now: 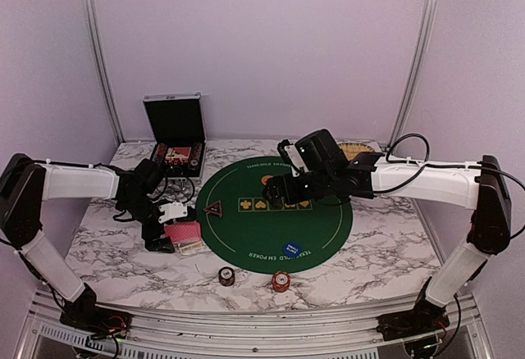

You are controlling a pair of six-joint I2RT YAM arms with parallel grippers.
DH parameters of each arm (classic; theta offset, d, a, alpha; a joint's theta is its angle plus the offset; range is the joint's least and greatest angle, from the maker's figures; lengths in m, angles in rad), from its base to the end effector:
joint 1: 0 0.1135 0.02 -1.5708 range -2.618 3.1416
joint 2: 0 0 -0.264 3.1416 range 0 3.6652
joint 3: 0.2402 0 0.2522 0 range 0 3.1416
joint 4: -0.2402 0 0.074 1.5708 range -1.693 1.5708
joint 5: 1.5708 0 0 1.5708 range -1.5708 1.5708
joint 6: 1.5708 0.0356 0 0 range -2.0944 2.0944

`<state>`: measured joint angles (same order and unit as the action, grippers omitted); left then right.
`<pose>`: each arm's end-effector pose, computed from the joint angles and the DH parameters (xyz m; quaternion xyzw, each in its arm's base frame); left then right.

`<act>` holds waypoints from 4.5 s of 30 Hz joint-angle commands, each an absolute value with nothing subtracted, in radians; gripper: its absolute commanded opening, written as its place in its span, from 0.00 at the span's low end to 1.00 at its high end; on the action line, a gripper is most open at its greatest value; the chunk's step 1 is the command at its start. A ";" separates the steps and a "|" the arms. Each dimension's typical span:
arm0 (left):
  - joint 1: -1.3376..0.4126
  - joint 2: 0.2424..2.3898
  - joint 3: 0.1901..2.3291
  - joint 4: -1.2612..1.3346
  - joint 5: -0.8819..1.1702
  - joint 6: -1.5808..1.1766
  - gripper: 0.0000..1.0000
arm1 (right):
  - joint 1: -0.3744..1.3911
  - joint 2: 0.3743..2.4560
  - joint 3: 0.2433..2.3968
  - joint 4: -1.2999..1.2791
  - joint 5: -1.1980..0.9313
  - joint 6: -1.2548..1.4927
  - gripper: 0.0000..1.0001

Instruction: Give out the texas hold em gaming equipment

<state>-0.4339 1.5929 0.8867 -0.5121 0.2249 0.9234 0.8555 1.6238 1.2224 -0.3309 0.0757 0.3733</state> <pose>0.2586 -0.1286 0.1621 0.6294 0.7492 -0.0650 0.1958 0.2410 0.2733 0.2634 -0.2030 0.8900 0.2063 0.3523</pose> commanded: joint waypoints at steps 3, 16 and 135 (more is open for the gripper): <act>-0.437 1.625 0.907 -0.487 0.213 0.910 0.99 | 0.868 1.631 1.241 -0.335 0.073 0.381 0.99; -0.439 1.652 0.926 -0.481 0.222 0.900 0.99 | 0.868 1.638 1.235 -0.328 0.074 0.379 0.99; -0.527 1.460 1.029 -0.595 0.269 0.793 0.13 | 0.868 2.107 1.393 0.357 -0.734 0.936 0.91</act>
<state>-0.5129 1.4910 0.9882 -0.5751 0.2531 0.8101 0.8597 2.0632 1.3415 0.2440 -0.6701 0.8543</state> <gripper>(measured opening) 0.647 0.917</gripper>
